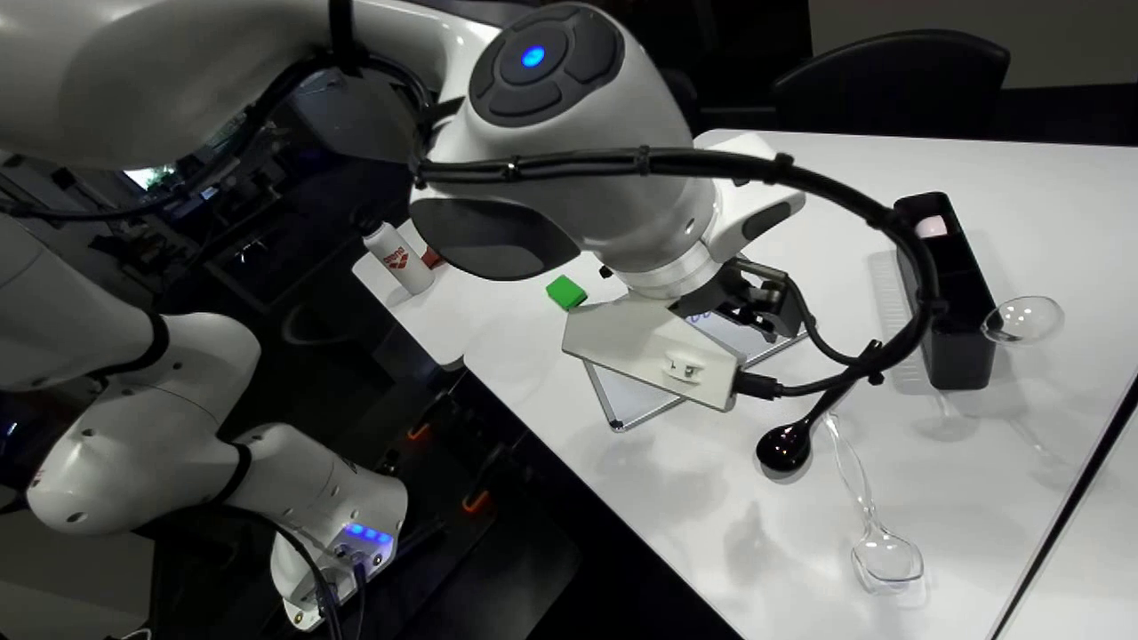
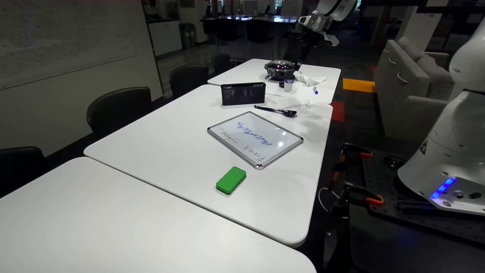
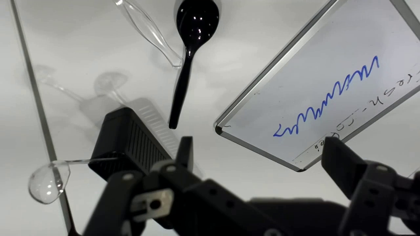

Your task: Take the black spoon out of the rack and put it on the table

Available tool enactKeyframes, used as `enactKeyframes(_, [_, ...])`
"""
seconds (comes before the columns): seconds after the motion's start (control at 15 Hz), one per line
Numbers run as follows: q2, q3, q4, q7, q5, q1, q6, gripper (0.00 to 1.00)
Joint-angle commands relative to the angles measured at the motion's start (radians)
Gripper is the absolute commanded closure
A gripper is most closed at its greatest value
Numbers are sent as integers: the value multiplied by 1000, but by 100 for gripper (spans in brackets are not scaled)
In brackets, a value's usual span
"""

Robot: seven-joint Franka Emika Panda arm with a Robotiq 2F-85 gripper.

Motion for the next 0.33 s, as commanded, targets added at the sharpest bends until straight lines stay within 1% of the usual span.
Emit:
enactKeyframes(0.0, [-68, -108, -41, 61, -39, 119, 13, 0])
enactKeyframes(0.27, [-63, -198, -30, 107, -76, 222, 5, 0])
